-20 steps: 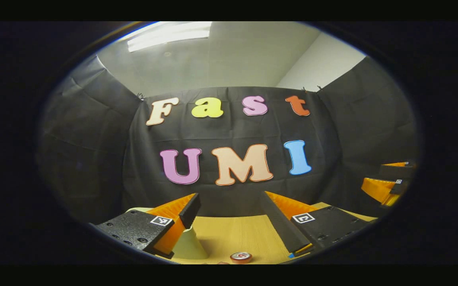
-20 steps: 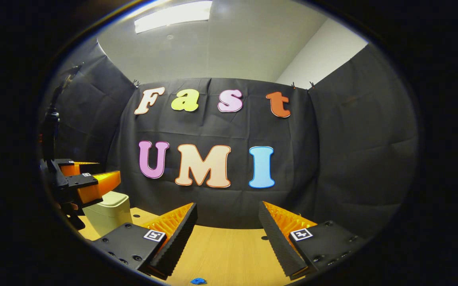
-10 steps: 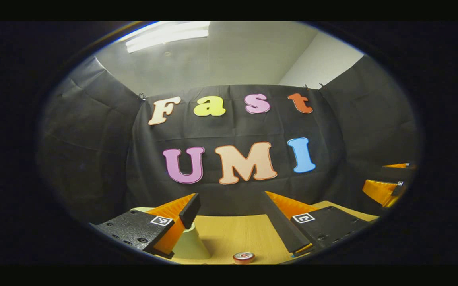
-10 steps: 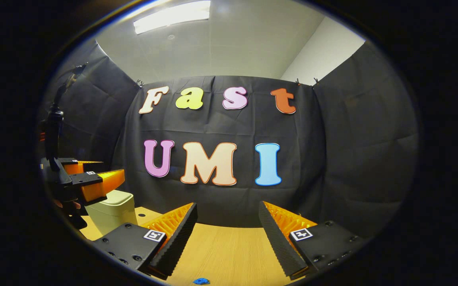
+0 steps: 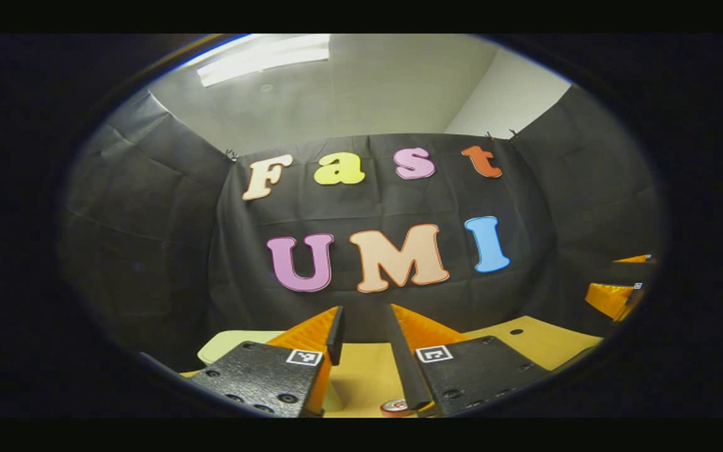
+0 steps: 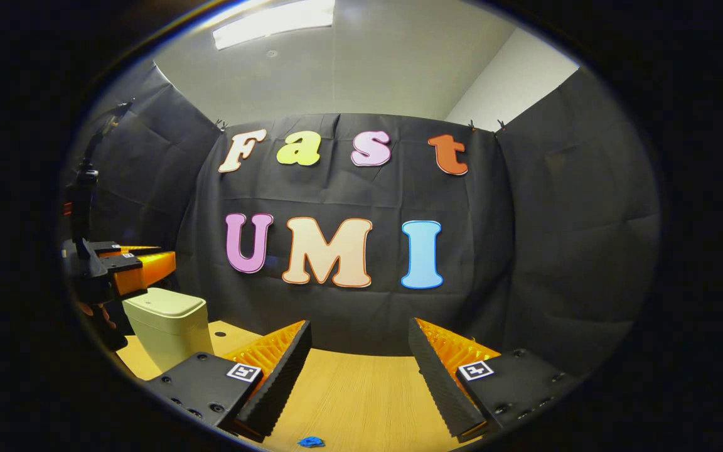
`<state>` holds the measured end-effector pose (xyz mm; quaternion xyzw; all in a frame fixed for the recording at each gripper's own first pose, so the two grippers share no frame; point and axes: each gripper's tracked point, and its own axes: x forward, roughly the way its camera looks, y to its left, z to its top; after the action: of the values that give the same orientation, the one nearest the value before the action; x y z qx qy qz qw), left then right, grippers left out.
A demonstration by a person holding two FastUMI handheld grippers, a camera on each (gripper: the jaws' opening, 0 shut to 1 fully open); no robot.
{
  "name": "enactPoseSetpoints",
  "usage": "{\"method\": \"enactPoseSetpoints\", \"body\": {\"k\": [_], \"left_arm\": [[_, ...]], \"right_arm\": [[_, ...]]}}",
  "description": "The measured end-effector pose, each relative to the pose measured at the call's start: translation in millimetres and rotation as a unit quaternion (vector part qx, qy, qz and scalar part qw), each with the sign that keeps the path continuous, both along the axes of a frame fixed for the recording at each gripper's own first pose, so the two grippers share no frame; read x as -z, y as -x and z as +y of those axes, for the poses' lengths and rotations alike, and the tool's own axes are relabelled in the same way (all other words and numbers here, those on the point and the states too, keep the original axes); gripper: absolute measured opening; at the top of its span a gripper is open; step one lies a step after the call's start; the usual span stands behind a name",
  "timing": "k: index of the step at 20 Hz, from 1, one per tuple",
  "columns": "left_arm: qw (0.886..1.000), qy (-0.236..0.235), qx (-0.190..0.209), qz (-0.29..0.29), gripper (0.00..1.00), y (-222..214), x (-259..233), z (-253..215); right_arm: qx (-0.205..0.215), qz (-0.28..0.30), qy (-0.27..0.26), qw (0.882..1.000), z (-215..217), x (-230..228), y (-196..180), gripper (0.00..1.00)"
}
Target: Press the lid of the desktop garbage bin to open it, pick up the crumpled paper on the desktop and throw it into the bin, then pick up the pop can on the desktop and drop it into the bin, and finally close the garbage bin lid.
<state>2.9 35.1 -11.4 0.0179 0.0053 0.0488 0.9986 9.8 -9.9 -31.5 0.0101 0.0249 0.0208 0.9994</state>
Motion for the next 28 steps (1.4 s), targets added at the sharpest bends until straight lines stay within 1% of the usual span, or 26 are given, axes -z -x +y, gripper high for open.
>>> {"method": "enactPoseSetpoints", "body": {"k": [1, 3, 4, 5, 6, 7, 8, 9, 10, 12, 13, 16, 20, 21, 22, 23, 26, 27, 28], "left_arm": [[1.0, -0.004, -0.007, -0.001, 0.29, -1.1, 0.2, 5.6], [1.0, -0.006, -0.013, -0.002, 0.36, -1.3, 0.6, 11.4], [1.0, -0.006, -0.016, -0.001, 0.25, -1.1, 1.5, 15.5], [1.0, -0.005, -0.017, 0.002, 0.22, -0.2, 4.6, 18.4], [1.0, -0.003, -0.015, 0.007, 0.24, -0.8, 8.7, 20.8], [1.0, -0.004, -0.024, 0.01, 0.27, 1.6, 10.0, 29.1], [0.999, -0.003, -0.031, 0.012, 0.19, 2.0, 12.1, 34.5], [0.999, -0.002, -0.04, 0.012, 0.16, 2.5, 12.8, 44.9], [0.999, -0.003, -0.051, 0.013, 0.0, 4.9, 14.6, 55.0], [0.996, -0.016, -0.083, 0.014, 0.0, 7.2, 18.7, 79.7], [0.996, -0.021, -0.091, 0.016, 0.0, 7.1, 22.3, 88.4], [0.995, -0.019, -0.092, 0.024, 0.0, 5.2, 35.2, 100.0], [0.993, -0.006, -0.111, 0.051, 0.0, 2.2, 62.1, 122.8], [0.992, -0.005, -0.114, 0.056, 0.0, 1.3, 68.8, 127.6], [0.991, -0.005, -0.119, 0.065, 0.0, -0.9, 76.9, 134.2], [0.989, -0.003, -0.124, 0.076, 0.0, -1.9, 87.3, 140.4], [0.986, 0.02, -0.13, 0.105, 0.0, -2.1, 117.7, 150.3], [0.984, 0.027, -0.133, 0.113, 0.0, -3.6, 126.6, 155.8], [0.983, 0.031, -0.136, 0.121, 0.0, -3.7, 133.8, 158.8]], "right_arm": [[-0.001, 0.002, 0.001, 1.0, 1.6, 1.4, -1.7, 0.98], [-0.003, 0.005, 0.002, 1.0, 4.7, 3.9, -3.1, 0.98], [-0.003, 0.006, 0.002, 1.0, 6.7, 5.0, -3.8, 0.98], [-0.004, 0.006, 0.001, 1.0, 8.6, 4.7, -5.3, 0.98], [-0.004, 0.006, 0.0, 1.0, 10.5, 5.9, -5.1, 0.98], [-0.003, 0.007, 0.001, 1.0, 10.5, 6.6, -6.6, 0.98], [-0.001, 0.007, 0.003, 1.0, 9.8, 7.9, -8.3, 0.98], [0.0, 0.009, 0.005, 1.0, 9.3, 8.9, -9.9, 0.98], [0.001, 0.012, 0.005, 1.0, 9.6, 11.6, -11.2, 0.98], [0.002, 0.022, 0.001, 1.0, 11.5, 17.4, -14.0, 0.98], [-0.002, 0.027, 0.0, 1.0, 14.3, 19.6, -14.5, 0.98], [-0.002, 0.034, 0.009, 0.999, 17.4, 25.6, -14.2, 0.98], [-0.001, 0.046, 0.013, 0.999, 25.6, 32.3, -16.7, 0.98], [0.0, 0.047, 0.017, 0.999, 26.9, 32.5, -17.9, 0.96], [0.005, 0.048, 0.022, 0.999, 25.8, 34.0, -17.8, 0.98], [0.007, 0.051, 0.023, 0.998, 25.6, 35.7, -18.2, 0.98], [0.016, 0.063, 0.017, 0.998, 28.5, 44.3, -17.2, 0.98], [0.019, 0.069, 0.018, 0.997, 28.9, 47.6, -17.3, 0.96], [0.018, 0.074, 0.02, 0.997, 30.3, 52.1, -16.2, 0.96]]}}
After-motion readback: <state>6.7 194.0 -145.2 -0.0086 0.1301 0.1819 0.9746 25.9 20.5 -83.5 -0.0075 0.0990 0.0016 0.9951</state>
